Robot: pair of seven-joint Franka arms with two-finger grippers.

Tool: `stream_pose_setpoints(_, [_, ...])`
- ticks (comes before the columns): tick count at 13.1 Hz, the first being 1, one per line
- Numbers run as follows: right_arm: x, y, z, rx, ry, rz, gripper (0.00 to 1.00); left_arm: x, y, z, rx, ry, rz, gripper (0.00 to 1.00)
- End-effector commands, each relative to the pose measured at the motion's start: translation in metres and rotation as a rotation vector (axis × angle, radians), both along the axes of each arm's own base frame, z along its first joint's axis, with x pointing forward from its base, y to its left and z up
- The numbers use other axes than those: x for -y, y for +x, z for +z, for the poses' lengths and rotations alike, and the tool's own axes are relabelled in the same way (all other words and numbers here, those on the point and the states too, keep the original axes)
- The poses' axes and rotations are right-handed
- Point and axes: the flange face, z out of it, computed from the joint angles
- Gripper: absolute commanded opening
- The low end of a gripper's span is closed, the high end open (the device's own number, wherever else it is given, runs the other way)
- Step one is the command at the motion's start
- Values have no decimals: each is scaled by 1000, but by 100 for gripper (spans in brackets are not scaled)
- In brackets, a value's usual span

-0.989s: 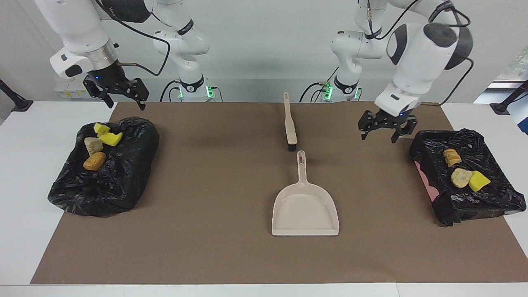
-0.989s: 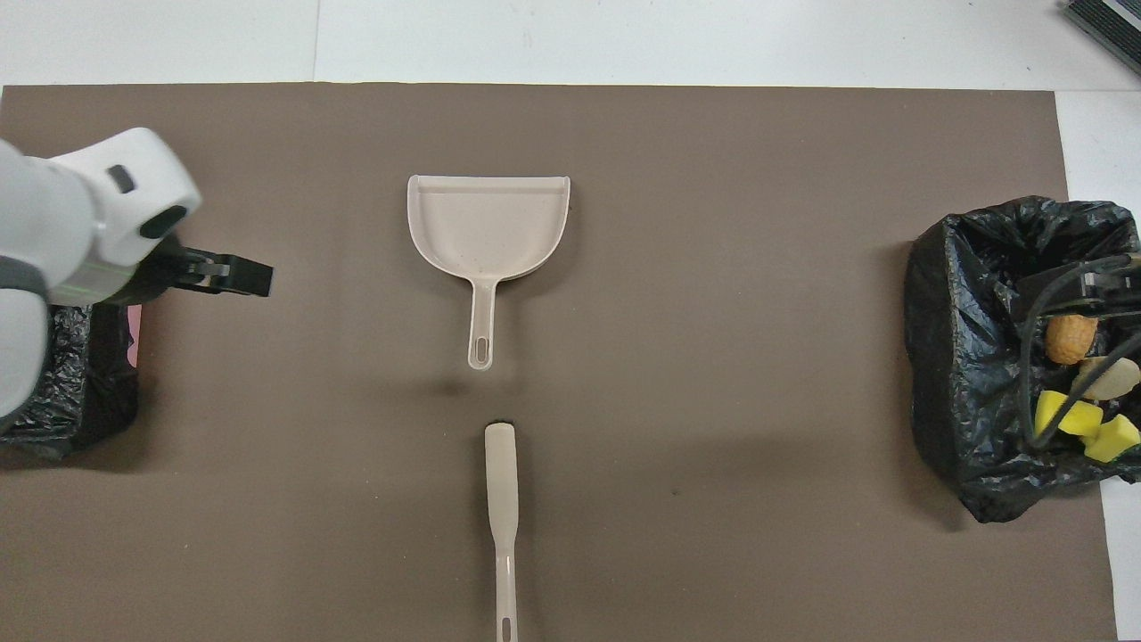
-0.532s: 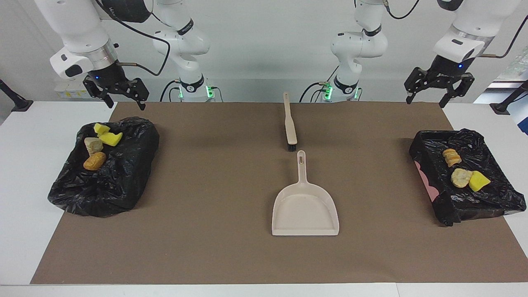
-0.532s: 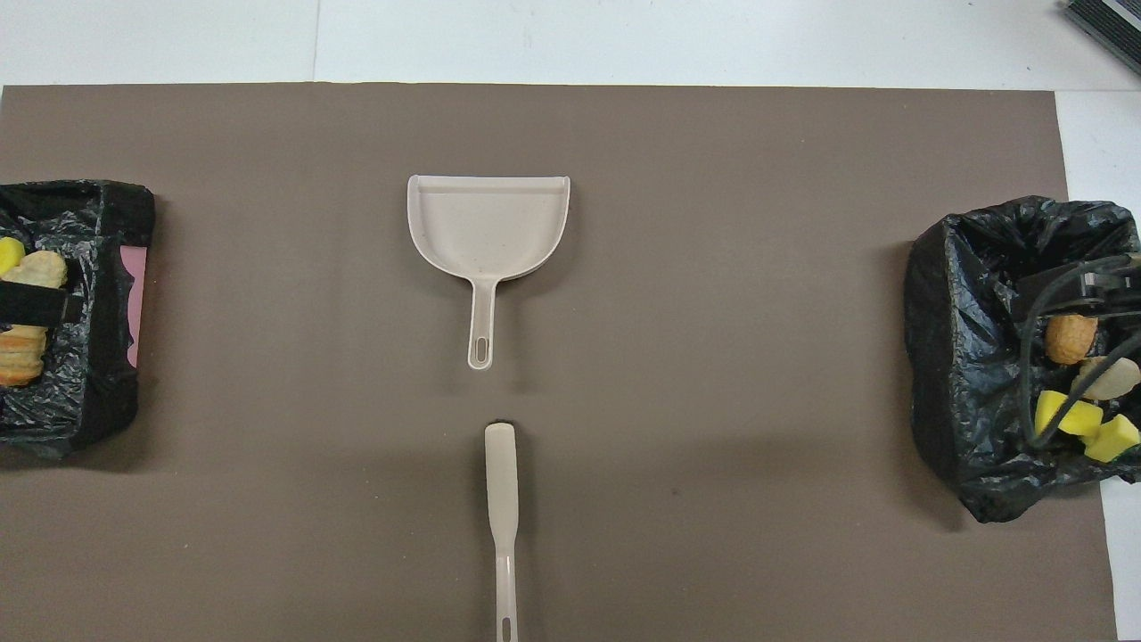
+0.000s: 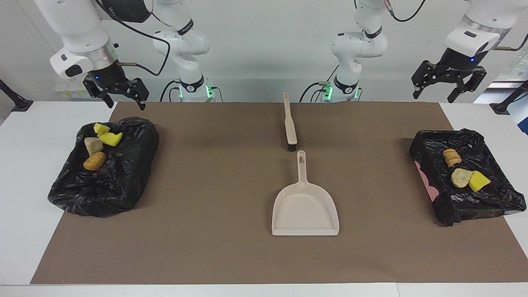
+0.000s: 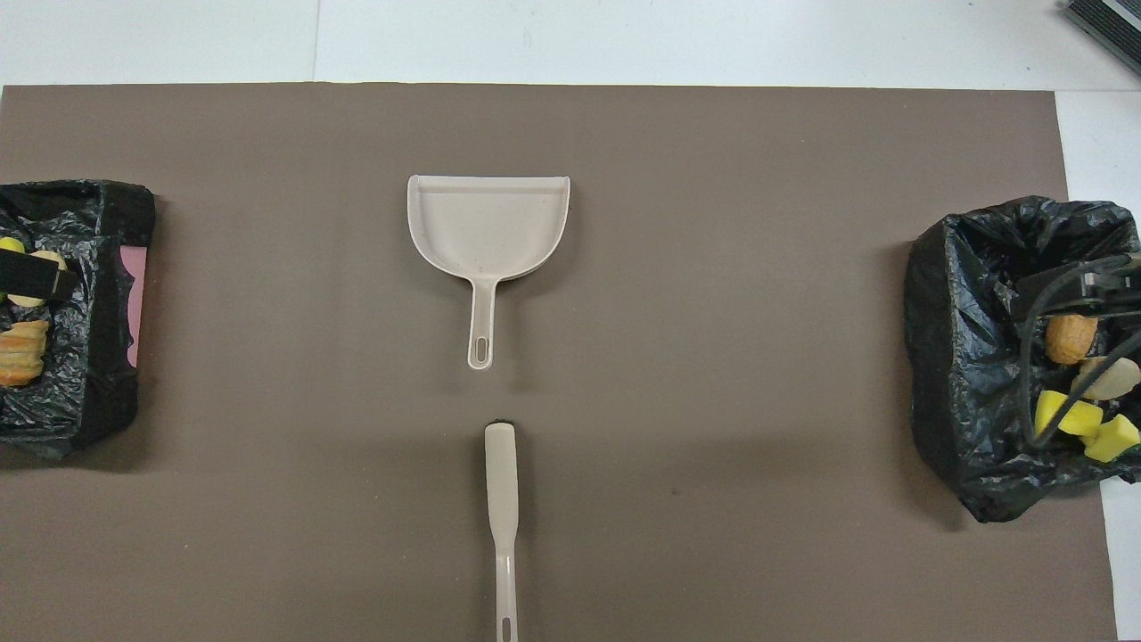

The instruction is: Sweep and dump trash in bin

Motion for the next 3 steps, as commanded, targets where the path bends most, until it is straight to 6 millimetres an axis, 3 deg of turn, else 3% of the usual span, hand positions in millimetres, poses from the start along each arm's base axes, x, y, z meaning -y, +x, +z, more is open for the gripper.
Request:
stream_pose_setpoints(1, [-2, -1, 2, -8, 12, -13, 100, -4, -15, -1, -4, 6, 3, 100])
stream_pose_setpoints(3, [-2, -1, 2, -9, 12, -13, 100, -4, -15, -1, -4, 6, 1, 100])
